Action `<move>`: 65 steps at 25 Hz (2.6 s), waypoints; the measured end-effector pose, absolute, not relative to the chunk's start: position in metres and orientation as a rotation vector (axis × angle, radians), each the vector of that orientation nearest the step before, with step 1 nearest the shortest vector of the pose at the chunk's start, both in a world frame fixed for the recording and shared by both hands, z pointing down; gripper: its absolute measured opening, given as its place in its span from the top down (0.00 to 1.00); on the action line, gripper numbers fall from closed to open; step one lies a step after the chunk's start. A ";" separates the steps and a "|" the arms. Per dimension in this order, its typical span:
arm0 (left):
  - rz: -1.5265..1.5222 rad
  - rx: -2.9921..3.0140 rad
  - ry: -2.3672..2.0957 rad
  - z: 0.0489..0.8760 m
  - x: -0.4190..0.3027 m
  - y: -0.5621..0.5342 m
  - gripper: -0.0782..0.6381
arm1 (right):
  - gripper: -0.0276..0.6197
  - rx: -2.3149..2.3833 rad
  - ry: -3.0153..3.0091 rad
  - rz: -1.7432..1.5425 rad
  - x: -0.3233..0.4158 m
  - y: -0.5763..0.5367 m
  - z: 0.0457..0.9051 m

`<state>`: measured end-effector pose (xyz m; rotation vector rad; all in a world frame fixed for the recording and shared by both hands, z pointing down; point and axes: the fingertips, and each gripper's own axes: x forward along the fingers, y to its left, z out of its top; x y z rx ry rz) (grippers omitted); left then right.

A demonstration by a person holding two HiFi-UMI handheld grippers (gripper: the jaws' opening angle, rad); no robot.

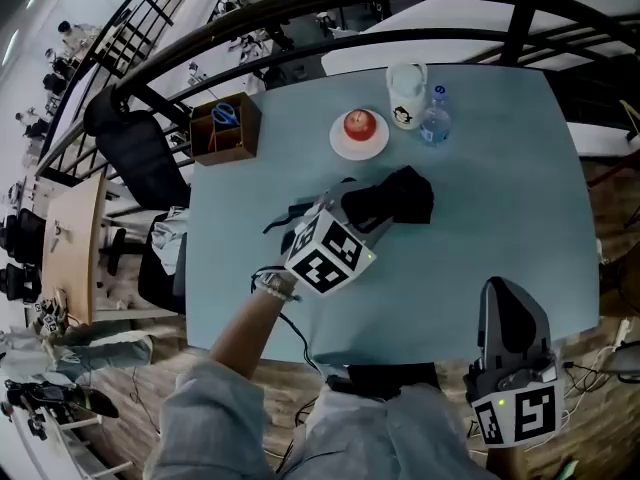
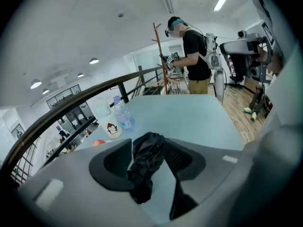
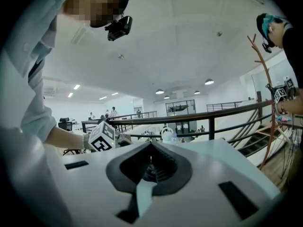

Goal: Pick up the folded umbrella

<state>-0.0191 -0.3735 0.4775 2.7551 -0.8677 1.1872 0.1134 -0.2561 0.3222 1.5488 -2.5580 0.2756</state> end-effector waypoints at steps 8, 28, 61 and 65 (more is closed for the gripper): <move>1.708 2.715 -0.623 0.549 -0.030 -0.384 0.60 | 0.96 1.573 -2.529 0.318 0.116 -0.253 0.334; 1.856 2.457 -0.290 0.624 -0.038 -0.401 0.55 | 0.96 1.616 -2.487 0.407 0.121 -0.252 0.359; 1.953 2.403 -0.175 0.653 -0.037 -0.402 0.50 | 0.96 1.602 -2.465 0.375 0.119 -0.245 0.362; 1.870 2.422 -0.250 0.637 -0.036 -0.405 0.50 | 0.96 1.611 -2.465 0.366 0.119 -0.240 0.356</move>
